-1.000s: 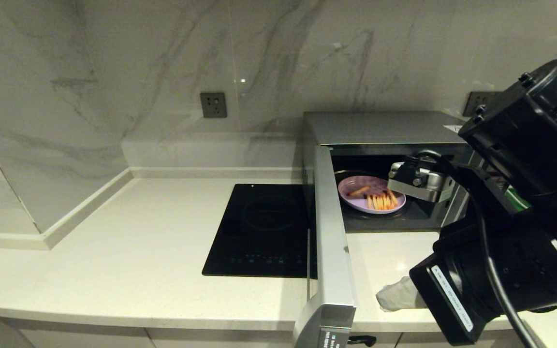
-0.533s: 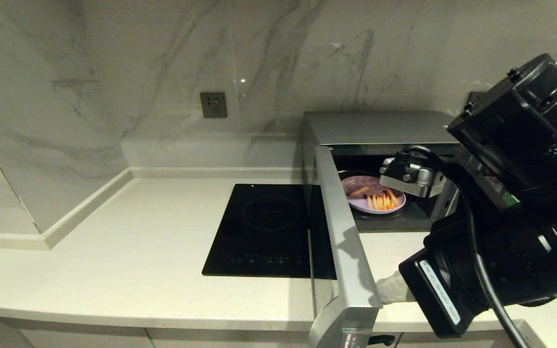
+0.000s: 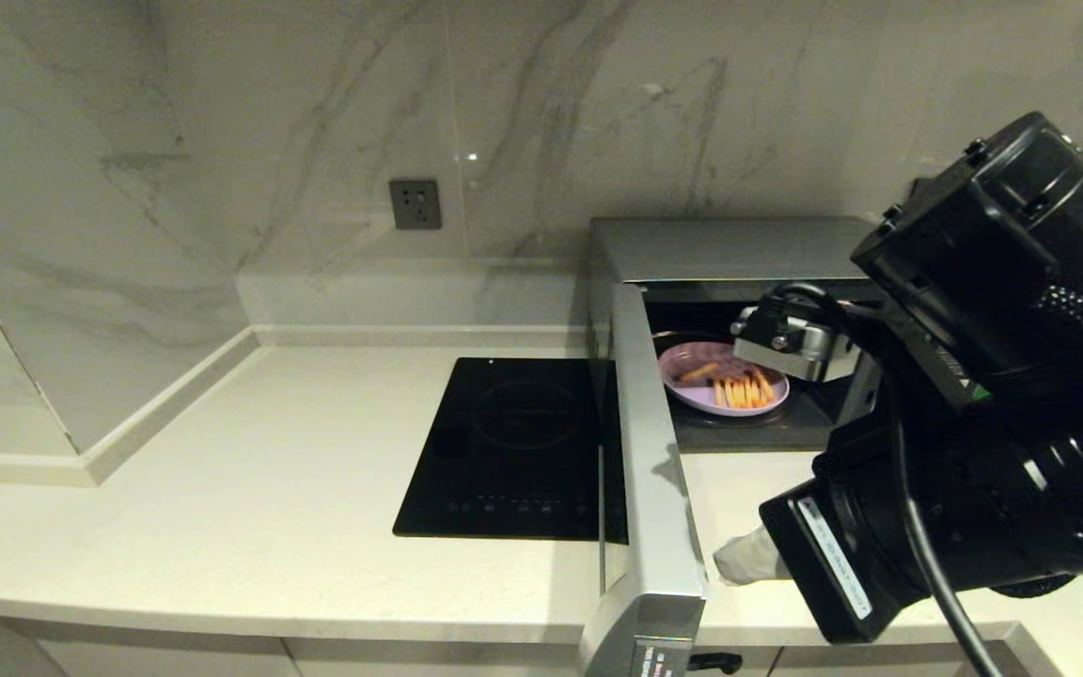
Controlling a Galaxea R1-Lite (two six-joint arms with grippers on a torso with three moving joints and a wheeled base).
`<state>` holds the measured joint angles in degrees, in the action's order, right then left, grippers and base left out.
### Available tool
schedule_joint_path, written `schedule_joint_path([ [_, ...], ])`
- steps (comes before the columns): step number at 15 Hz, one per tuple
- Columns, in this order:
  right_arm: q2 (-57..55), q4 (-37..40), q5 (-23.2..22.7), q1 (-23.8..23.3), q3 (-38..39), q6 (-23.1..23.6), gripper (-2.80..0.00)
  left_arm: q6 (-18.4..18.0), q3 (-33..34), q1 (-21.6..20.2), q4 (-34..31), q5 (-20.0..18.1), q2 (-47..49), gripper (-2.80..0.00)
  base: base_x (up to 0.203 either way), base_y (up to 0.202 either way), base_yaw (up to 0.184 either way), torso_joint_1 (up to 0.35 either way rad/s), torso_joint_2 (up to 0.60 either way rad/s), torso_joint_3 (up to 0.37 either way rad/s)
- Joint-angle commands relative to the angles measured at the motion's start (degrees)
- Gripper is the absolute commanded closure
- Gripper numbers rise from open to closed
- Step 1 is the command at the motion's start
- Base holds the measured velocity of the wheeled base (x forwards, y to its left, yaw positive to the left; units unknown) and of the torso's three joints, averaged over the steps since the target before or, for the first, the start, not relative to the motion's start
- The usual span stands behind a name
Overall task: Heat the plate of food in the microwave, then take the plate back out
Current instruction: Take the plate out of the microwave
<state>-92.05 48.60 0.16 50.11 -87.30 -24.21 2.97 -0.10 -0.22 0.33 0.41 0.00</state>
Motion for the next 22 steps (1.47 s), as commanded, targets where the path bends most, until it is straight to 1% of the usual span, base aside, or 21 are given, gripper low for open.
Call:
schedule_joint_path([
  [1, 1.8, -0.1, 5.3, -1.0, 0.0, -6.0, 0.00, 0.0, 0.0, 0.0, 0.0, 0.0, -0.1, 0.00, 0.000, 0.000, 0.000, 0.000, 0.00, 0.000],
  [2, 3.1, -1.5, 8.4, -2.2, 0.1, -11.0, 0.00, 0.0, 0.0, 0.0, 0.0, 0.0, -0.1, 0.00, 0.000, 0.000, 0.000, 0.000, 0.00, 0.000],
  [3, 4.1, -2.8, 10.3, -5.4, 0.2, -14.5, 0.00, 0.0, 0.0, 0.0, 0.0, 0.0, 0.0, 0.00, 0.000, 0.000, 0.000, 0.000, 0.00, 0.000],
  [4, 4.7, -3.5, 11.3, -9.3, 0.2, -17.5, 0.00, 0.0, 0.0, 0.0, 0.0, 0.0, 0.0, 0.00, 0.000, 0.000, 0.000, 0.000, 0.00, 0.000],
  [6, 5.8, -4.0, 12.1, -19.8, 0.8, -23.4, 0.00, 0.0, 0.0, 0.0, 0.0, 0.0, -0.1, 0.00, 0.000, 0.000, 0.000, 0.000, 0.00, 0.000],
  [8, 6.8, -4.3, 11.2, -29.5, 2.4, -27.3, 0.00, 0.0, 0.0, 0.0, 0.0, 0.0, 0.0, 0.00, 0.000, 0.000, 0.000, 0.000, 0.00, 0.000],
  [9, 6.8, -4.4, 9.7, -33.9, 3.1, -28.3, -2.80, 0.0, 0.0, 0.0, 0.0, 0.0, 0.0, 0.00, 0.000, 0.000, 0.000, 0.000, 0.00, 0.000],
  [11, 4.5, -5.7, 5.4, -40.9, 3.9, -29.8, -2.80, 0.0, 0.0, 0.0, 0.0, 0.0, -0.1, 0.00, 0.000, 0.000, 0.000, 0.000, 0.00, 0.000],
  [12, 2.3, -7.2, 3.8, -42.3, 4.7, -30.4, -2.80, 0.0, 0.0, 0.0, 0.0, 0.0, -0.1, 0.00, 0.000, 0.000, 0.000, 0.000, 0.00, 0.000],
  [14, -1.2, -10.8, 2.8, -43.0, 6.1, -30.8, -2.80, 0.0, 0.0, 0.0, 0.0, 0.0, -0.1, 0.00, 0.000, 0.000, 0.000, 0.000, 0.00, 0.000],
  [17, -6.4, -15.0, 1.9, -42.4, 5.2, -30.6, -2.80, 0.0, 0.0, 0.0, 0.0, 0.0, 0.0, 0.00, 0.000, 0.000, 0.000, 0.000, 0.00, 0.000],
  [22, -16.5, -15.8, 2.5, -40.5, -0.9, -30.8, -2.80, 0.0, 0.0, 0.0, 0.0, 0.0, 0.0, 0.00, 0.000, 0.000, 0.000, 0.000, 0.00, 0.000],
])
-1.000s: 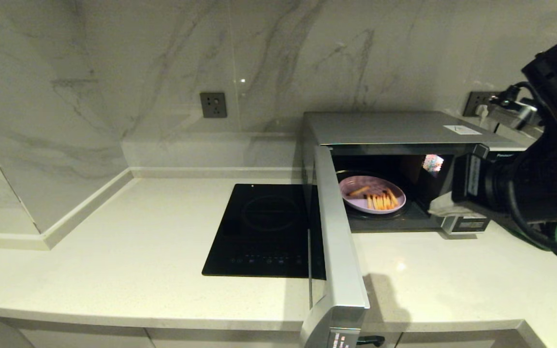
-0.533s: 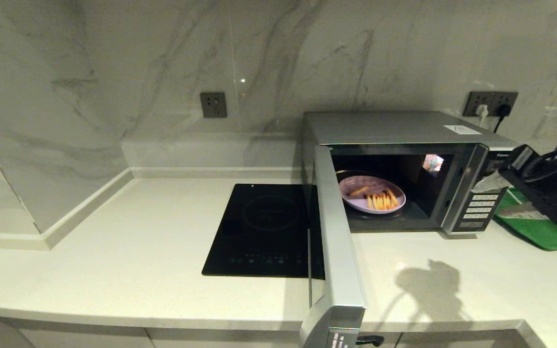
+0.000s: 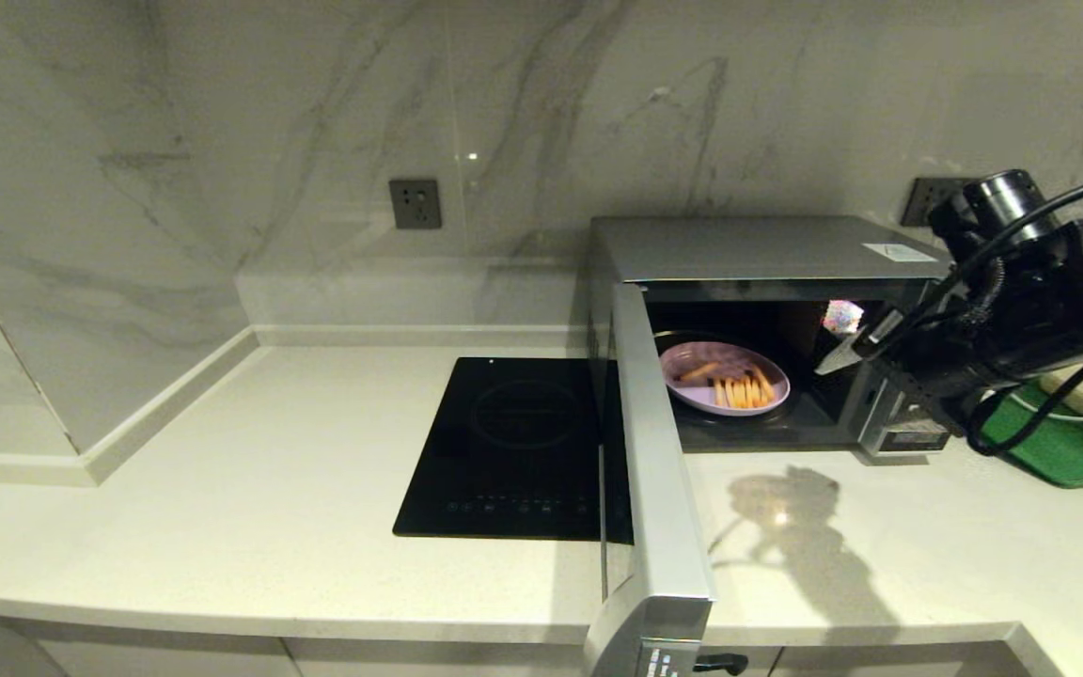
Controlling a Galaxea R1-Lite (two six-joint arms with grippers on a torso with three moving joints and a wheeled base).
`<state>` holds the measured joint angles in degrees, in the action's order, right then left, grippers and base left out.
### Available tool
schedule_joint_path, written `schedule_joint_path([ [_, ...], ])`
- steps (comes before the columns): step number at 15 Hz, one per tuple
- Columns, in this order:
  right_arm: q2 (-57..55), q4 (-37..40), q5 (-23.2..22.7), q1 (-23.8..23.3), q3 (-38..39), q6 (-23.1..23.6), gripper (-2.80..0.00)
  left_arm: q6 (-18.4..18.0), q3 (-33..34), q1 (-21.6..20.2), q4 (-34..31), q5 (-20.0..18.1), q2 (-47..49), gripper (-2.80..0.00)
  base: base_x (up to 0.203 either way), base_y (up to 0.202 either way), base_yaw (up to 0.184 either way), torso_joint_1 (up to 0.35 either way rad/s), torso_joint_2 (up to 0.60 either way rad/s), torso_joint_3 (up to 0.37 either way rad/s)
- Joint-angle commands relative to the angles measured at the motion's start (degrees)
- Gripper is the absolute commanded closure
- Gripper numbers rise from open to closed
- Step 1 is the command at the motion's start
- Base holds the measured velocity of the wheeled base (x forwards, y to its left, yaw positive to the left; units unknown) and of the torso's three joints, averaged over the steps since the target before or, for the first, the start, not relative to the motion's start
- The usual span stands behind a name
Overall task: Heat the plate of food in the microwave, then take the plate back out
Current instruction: Take the plate out of the microwave
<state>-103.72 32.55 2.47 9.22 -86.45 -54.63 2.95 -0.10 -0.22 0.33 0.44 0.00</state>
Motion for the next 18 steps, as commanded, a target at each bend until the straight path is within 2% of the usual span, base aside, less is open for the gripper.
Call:
schedule_joint_path([
  [1, -6.9, 0.2, 0.9, 0.5, -2.7, -1.3, -2.80, 0.0, 0.0, 0.0, 0.0, 0.0, 0.0, 0.00, 0.000, 0.000, 0.000, 0.000, 0.00, 0.000],
  [4, -11.2, -4.3, 1.9, 0.7, -2.3, -6.8, -2.80, 0.0, 0.0, 0.0, 0.0, 0.0, 0.0, 0.00, 0.000, 0.000, 0.000, 0.000, 0.00, 0.000],
  [6, -12.6, -10.8, -1.8, 0.1, 1.4, -8.4, -2.80, 0.0, 0.0, 0.0, 0.0, 0.0, -0.1, 0.00, 0.000, 0.000, 0.000, 0.000, 0.00, 0.000],
  [8, -15.0, -11.6, -3.0, 0.0, 1.0, -8.5, -2.80, 0.0, 0.0, 0.0, 0.0, 0.0, 0.0, 0.00, 0.000, 0.000, 0.000, 0.000, 0.00, 0.000],
  [15, -21.1, -11.6, -2.7, -1.0, -5.7, -8.5, -2.80, 0.0, 0.0, 0.0, 0.0, 0.0, 0.0, 0.00, 0.000, 0.000, 0.000, 0.000, 0.00, 0.000],
  [18, -24.3, -11.6, 1.0, -1.3, -8.2, -9.2, -2.80, 0.0, 0.0, 0.0, 0.0, 0.0, 0.0, 0.00, 0.000, 0.000, 0.000, 0.000, 0.00, 0.000],
])
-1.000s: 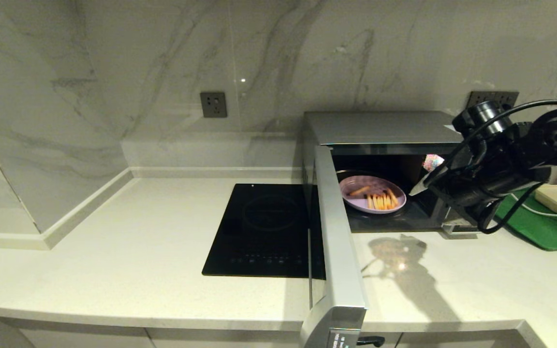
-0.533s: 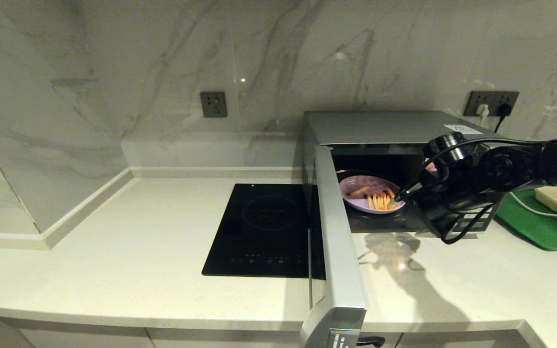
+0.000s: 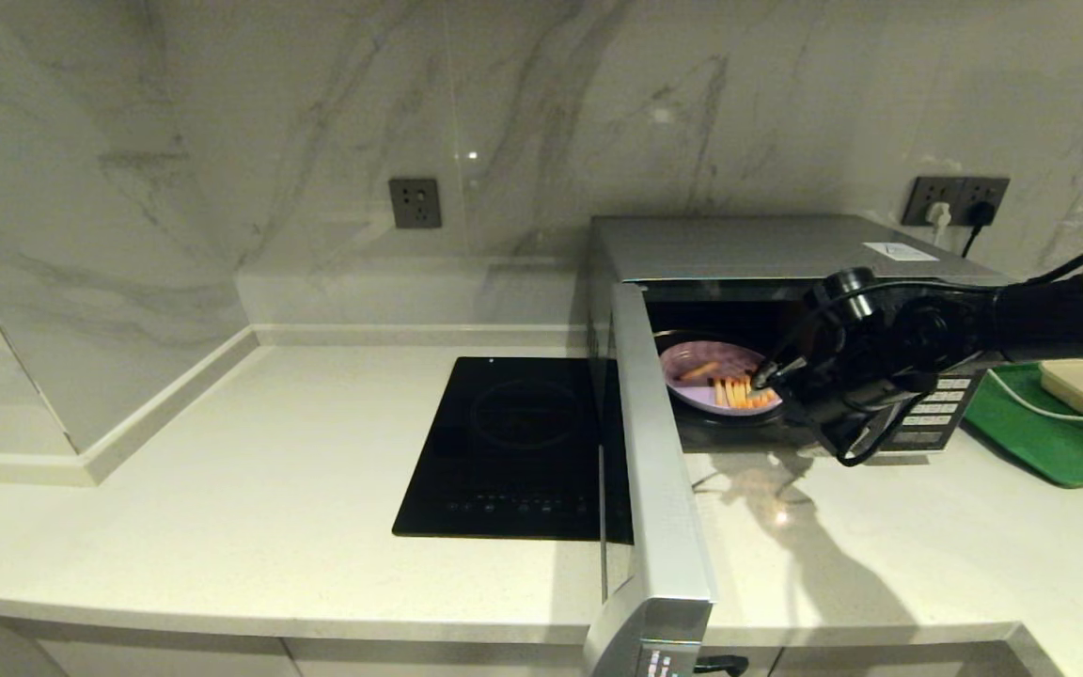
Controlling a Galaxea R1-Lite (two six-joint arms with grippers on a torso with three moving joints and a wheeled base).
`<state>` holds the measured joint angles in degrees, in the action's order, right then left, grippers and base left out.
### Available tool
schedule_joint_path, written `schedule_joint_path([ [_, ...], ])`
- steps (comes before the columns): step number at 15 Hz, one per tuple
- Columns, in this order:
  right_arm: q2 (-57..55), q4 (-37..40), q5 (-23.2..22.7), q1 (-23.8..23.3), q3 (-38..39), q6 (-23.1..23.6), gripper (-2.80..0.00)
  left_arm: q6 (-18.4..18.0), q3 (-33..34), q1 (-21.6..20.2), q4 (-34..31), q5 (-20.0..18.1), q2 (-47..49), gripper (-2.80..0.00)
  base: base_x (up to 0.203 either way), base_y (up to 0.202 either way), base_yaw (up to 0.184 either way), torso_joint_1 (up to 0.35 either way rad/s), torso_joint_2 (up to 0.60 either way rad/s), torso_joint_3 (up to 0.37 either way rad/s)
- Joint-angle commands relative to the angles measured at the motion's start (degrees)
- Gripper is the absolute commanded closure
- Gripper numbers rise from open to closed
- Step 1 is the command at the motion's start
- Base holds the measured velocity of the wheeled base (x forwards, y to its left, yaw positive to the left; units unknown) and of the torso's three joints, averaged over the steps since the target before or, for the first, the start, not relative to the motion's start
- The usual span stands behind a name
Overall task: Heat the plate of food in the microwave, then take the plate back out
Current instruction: Take the plate out of the microwave
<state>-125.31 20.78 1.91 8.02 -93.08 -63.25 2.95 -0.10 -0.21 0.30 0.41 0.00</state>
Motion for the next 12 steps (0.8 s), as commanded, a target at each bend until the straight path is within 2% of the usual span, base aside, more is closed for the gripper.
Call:
schedule_joint_path([
  [1, -3.3, 0.1, 2.6, -0.1, -2.6, -0.9, -2.80, 0.0, 0.0, 0.0, 0.0, 0.0, 0.0, 0.00, 0.000, 0.000, 0.000, 0.000, 0.00, 0.000],
  [8, -4.4, 0.2, 3.0, -0.1, -5.0, -0.9, -2.80, 0.0, 0.0, -0.1, 0.0, 0.0, -0.1, 0.00, 0.000, 0.000, 0.000, 0.000, 0.00, 0.000],
  [12, -6.1, 1.3, 5.7, -0.1, -6.6, -0.6, -2.80, 0.0, 0.0, -0.1, 0.0, 0.0, 0.0, 0.00, 0.000, 0.000, 0.000, 0.000, 0.00, 0.000],
])
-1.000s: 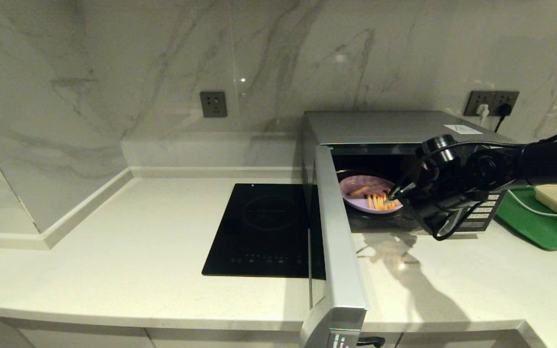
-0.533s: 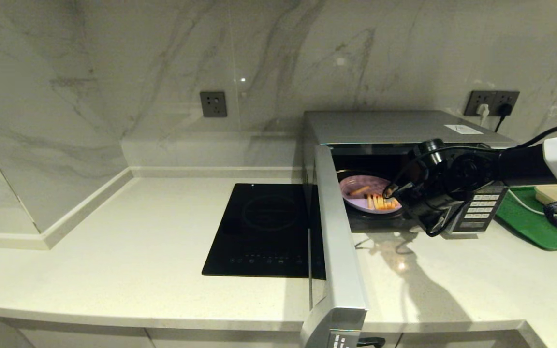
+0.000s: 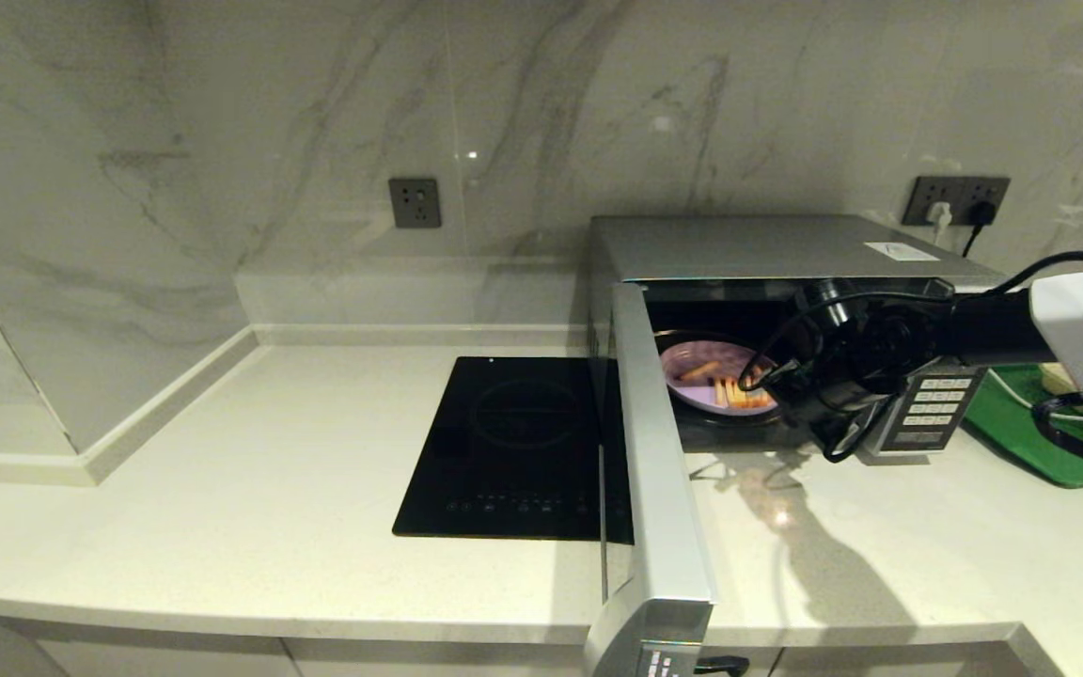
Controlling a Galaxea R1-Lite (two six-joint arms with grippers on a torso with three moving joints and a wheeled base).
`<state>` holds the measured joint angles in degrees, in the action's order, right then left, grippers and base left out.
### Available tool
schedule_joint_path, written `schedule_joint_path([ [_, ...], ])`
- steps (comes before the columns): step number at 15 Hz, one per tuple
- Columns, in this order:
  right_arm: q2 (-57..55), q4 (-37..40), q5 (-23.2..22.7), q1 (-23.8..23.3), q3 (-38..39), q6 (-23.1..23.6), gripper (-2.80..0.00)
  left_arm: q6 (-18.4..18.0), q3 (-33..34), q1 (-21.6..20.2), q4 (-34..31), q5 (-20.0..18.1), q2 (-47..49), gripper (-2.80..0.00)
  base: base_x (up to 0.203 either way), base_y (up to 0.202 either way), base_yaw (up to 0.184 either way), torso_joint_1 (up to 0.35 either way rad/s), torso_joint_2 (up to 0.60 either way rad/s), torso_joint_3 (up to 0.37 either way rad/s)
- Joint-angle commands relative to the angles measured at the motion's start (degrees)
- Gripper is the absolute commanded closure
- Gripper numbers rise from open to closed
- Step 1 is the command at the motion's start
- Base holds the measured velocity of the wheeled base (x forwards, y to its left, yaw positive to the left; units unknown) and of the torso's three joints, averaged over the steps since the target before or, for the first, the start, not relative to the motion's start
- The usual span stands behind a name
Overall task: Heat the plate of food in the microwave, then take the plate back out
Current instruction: Take the plate out of the microwave
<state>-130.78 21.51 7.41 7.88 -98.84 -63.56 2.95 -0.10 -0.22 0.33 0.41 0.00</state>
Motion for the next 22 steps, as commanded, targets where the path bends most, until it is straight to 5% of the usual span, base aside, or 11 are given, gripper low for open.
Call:
schedule_joint_path([
  [1, -0.6, 1.8, 0.4, 0.0, -2.0, -0.1, -2.80, 0.0, 0.0, 0.0, 0.0, 0.0, -0.1, 0.00, 0.000, 0.000, 0.000, 0.000, 0.00, 0.000],
  [8, -4.4, 12.1, 4.2, 0.1, -13.8, 0.9, -2.80, 0.0, 0.0, 0.0, 0.0, 0.0, -0.1, 0.00, 0.000, 0.000, 0.000, 0.000, 0.00, 0.000],
  [22, -6.8, 12.4, 4.3, 0.2, -14.2, 0.6, -2.80, 0.0, 0.0, 0.0, 0.0, 0.0, 0.0, 0.00, 0.000, 0.000, 0.000, 0.000, 0.00, 0.000],
])
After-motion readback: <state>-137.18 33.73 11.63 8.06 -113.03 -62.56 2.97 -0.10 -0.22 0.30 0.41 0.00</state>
